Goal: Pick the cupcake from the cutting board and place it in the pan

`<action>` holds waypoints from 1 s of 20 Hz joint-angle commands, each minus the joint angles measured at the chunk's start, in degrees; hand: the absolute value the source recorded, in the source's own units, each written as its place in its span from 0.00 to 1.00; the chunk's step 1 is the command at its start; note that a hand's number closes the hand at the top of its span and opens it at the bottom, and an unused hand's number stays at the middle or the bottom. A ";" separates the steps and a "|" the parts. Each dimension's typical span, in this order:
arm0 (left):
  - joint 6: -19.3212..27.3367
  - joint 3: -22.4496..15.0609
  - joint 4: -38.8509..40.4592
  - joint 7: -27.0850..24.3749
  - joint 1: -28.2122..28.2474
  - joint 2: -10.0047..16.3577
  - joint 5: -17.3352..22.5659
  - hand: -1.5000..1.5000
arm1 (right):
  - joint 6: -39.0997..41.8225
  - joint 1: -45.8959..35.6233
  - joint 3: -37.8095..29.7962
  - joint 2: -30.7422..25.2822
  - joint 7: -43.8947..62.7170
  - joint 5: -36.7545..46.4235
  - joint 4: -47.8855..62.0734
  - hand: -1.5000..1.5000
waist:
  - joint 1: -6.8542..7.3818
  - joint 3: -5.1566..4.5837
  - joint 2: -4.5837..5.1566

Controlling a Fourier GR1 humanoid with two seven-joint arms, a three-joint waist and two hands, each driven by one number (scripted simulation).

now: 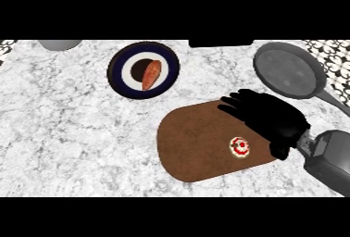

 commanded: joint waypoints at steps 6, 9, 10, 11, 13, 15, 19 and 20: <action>-0.41 2.21 -5.78 -4.29 -15.50 -5.42 -0.33 0.50 | 16.79 -2.97 11.31 2.55 14.04 8.10 -0.56 0.00 | -1.50 -0.17 0.19; 0.10 1.81 -5.63 -4.54 -16.92 -6.30 -1.17 0.50 | 20.46 -2.82 12.23 4.88 18.11 8.10 0.63 0.00 | -1.32 0.07 0.53; 0.54 1.81 -6.21 -4.80 -17.16 -6.92 -1.14 0.50 | 20.33 -2.18 12.41 5.78 19.62 8.41 0.33 0.00 | -1.62 0.22 0.35; 0.56 1.83 -5.84 -4.50 -17.05 -6.62 -1.32 0.50 | 21.30 -1.57 12.62 7.18 21.31 7.94 -0.60 0.00 | -2.01 0.27 0.16; 1.21 2.58 -6.01 -4.42 -17.86 -7.14 -0.95 0.50 | 22.31 -1.02 13.06 8.36 23.28 8.14 -0.51 0.00 | -2.15 0.37 0.31; 1.18 2.28 -4.90 -3.78 -18.94 -7.46 -0.87 0.50 | 23.20 -1.25 13.82 9.81 26.00 9.56 -0.56 0.00 | -2.14 0.39 0.41; 1.36 1.07 -3.66 -3.87 -19.54 -8.28 -1.72 0.50 | 25.64 -1.69 13.28 12.54 30.43 9.91 0.05 0.00 | -1.30 0.38 0.38; 1.61 1.54 -3.78 -3.47 -19.92 -8.76 -0.89 0.50 | 26.11 -1.03 14.51 12.63 31.47 10.80 0.20 0.00 | -1.62 0.39 0.43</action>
